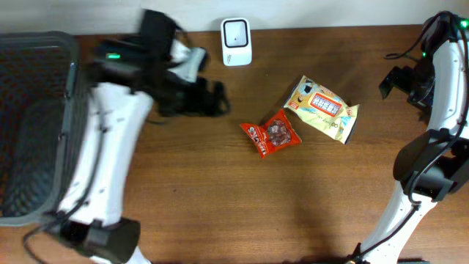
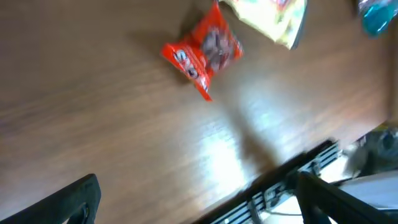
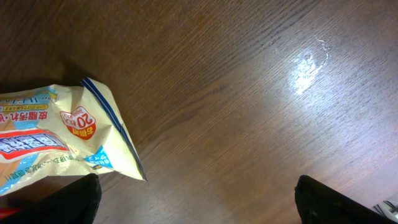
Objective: Scan the item barcode
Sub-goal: 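Reach the left gripper to the red candy bag and grasp it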
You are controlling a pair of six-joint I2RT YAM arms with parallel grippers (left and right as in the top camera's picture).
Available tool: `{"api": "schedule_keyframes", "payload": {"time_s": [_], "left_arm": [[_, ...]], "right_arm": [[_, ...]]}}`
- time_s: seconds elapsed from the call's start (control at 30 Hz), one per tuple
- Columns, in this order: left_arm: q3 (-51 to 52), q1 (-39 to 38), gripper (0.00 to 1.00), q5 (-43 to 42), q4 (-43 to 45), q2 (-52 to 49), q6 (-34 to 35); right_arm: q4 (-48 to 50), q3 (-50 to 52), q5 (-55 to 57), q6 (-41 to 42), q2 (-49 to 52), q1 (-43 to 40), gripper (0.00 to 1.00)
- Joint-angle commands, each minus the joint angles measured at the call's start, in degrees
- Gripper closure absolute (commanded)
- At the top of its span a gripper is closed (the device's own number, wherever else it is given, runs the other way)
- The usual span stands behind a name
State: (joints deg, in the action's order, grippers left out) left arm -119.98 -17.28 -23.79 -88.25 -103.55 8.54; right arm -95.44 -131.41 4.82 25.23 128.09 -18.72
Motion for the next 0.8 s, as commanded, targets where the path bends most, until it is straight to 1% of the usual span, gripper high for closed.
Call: {"api": "schedule_keyframes", "payload": {"time_s": [0.0,0.2,0.27,0.3,0.33,0.5,0.67,0.77], "left_arm": [[6.73,-6.82,0.01,2.4,6.47,-3.13,-1.36],[7.43,-12.0,0.0,2.43,10.38,-6.29,-1.33],[7.45,-13.07,0.06,2.43,11.98,-6.38,-1.33],[7.45,-13.57,0.11,2.45,12.79,-6.38,-1.33],[7.45,-14.1,0.12,2.51,13.35,-6.38,-1.33],[7.45,-15.89,0.12,2.62,15.45,-7.3,-1.31],[7.45,-16.11,0.14,2.6,15.85,-12.33,-1.29],[7.45,-16.11,0.11,2.34,16.92,-15.8,-1.29]], "right_arm": [[-0.13,-1.03,-0.11,-0.17,-1.42,-0.04,0.02],[-0.13,-1.03,-0.11,-0.17,-1.42,-0.04,0.02],[-0.13,-1.03,-0.11,-0.17,-1.42,-0.04,0.02],[-0.13,-1.03,-0.11,-0.17,-1.42,-0.04,0.02],[-0.13,-1.03,-0.11,-0.17,-1.42,-0.04,0.02],[-0.13,-1.03,-0.11,-0.17,-1.42,-0.04,0.02],[-0.13,-1.03,-0.11,-0.17,-1.42,-0.04,0.02],[-0.13,-1.03,-0.11,-0.17,-1.42,-0.04,0.02]]}}
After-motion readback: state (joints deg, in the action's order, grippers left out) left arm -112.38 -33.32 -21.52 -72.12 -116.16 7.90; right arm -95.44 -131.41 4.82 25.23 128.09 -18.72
